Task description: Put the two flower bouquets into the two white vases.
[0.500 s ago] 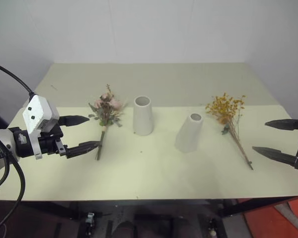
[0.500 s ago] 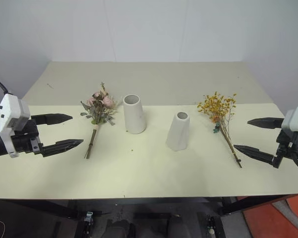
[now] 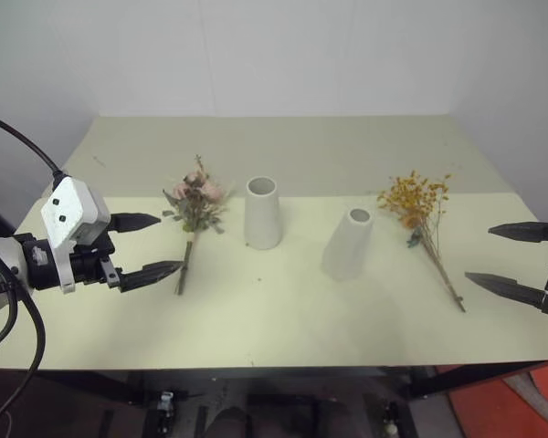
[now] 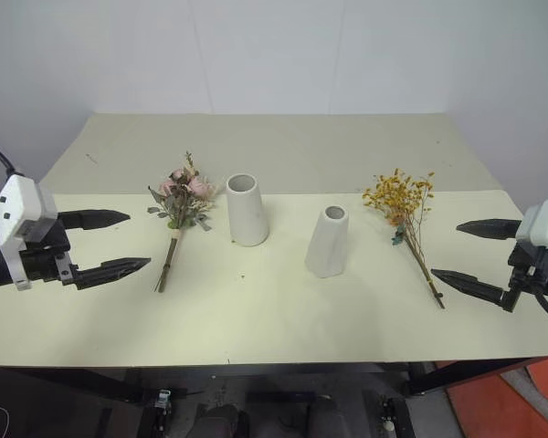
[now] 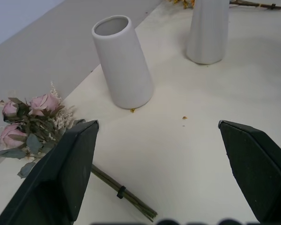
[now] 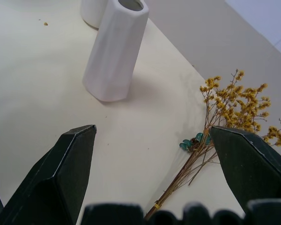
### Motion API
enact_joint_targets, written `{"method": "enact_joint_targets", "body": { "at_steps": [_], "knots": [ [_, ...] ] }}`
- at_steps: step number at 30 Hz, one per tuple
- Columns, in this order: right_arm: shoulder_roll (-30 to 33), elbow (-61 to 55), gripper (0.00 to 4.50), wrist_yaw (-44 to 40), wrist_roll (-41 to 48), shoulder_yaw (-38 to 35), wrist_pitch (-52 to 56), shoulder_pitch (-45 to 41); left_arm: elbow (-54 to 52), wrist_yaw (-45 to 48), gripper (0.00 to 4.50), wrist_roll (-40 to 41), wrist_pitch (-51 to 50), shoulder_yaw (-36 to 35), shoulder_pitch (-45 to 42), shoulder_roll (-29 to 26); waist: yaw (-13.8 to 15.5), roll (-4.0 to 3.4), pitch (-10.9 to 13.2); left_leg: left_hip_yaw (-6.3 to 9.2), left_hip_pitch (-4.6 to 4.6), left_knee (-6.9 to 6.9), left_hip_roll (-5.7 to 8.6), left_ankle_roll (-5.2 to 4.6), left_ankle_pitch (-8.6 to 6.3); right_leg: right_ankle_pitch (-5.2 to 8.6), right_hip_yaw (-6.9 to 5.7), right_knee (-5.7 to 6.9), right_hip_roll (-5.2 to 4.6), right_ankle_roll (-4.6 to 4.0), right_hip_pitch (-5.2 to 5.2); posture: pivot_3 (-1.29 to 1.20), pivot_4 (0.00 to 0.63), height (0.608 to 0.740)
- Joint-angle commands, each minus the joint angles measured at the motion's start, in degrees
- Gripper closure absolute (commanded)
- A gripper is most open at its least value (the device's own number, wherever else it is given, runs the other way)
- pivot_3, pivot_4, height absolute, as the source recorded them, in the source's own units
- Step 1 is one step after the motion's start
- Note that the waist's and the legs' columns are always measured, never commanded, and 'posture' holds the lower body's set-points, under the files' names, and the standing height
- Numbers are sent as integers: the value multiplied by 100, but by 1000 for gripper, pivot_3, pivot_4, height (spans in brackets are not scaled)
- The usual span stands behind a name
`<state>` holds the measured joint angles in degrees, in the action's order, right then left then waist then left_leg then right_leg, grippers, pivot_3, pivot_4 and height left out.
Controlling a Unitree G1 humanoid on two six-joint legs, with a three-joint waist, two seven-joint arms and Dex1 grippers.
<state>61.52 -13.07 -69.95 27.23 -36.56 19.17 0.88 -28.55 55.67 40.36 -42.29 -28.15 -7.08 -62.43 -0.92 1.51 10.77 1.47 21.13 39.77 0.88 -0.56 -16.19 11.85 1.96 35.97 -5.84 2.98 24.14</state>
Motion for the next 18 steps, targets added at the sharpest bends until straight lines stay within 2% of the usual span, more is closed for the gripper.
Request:
{"method": "enact_joint_targets", "body": {
  "at_steps": [1, 6, 9, 13, 18],
  "knots": [
    [104, -45, 0, -3, 47, -35, -96, -109, -186, -223, 29, -141, 133, -101, -42, 13, 3, 0, 0, 0, 0, 0, 0, 0, 0, 0, 0, 0, 0, 0, 0, 0, 150, 740],
    [227, -130, 0, 35, 179, 60, 203, -240, -350, -978, 29, -466, -54, -23, -96, 169, -1, 0, 0, 1, 1, 0, 0, 0, 0, 0, 0, -2, 0, 0, 0, 0, 150, 740],
    [402, -398, 0, 198, 382, 178, 568, -534, -341, -1792, 29, -450, -880, 106, -372, 245, -3, -1, 0, 2, -2, 1, 0, 0, 0, -1, 2, 3, 0, 0, -1, 0, 150, 740],
    [631, -858, 0, 616, 856, 523, 1295, -1254, -148, -2584, 29, -175, -2694, 502, -1037, 252, -14, 0, 0, 7, -4, 1, -3, 0, 0, -1, 1, 8, 5, 0, 0, 0, 150, 740],
    [816, -1348, 0, 916, 1405, 1278, 1996, -2094, 444, -3457, 29, -376, -4236, 1212, -2297, 960, 12, 18, 2, 12, 1, 1, 1, 0, 0, -2, -4, 3, 3, 2, 0, 0, 150, 740]
  ]
}}
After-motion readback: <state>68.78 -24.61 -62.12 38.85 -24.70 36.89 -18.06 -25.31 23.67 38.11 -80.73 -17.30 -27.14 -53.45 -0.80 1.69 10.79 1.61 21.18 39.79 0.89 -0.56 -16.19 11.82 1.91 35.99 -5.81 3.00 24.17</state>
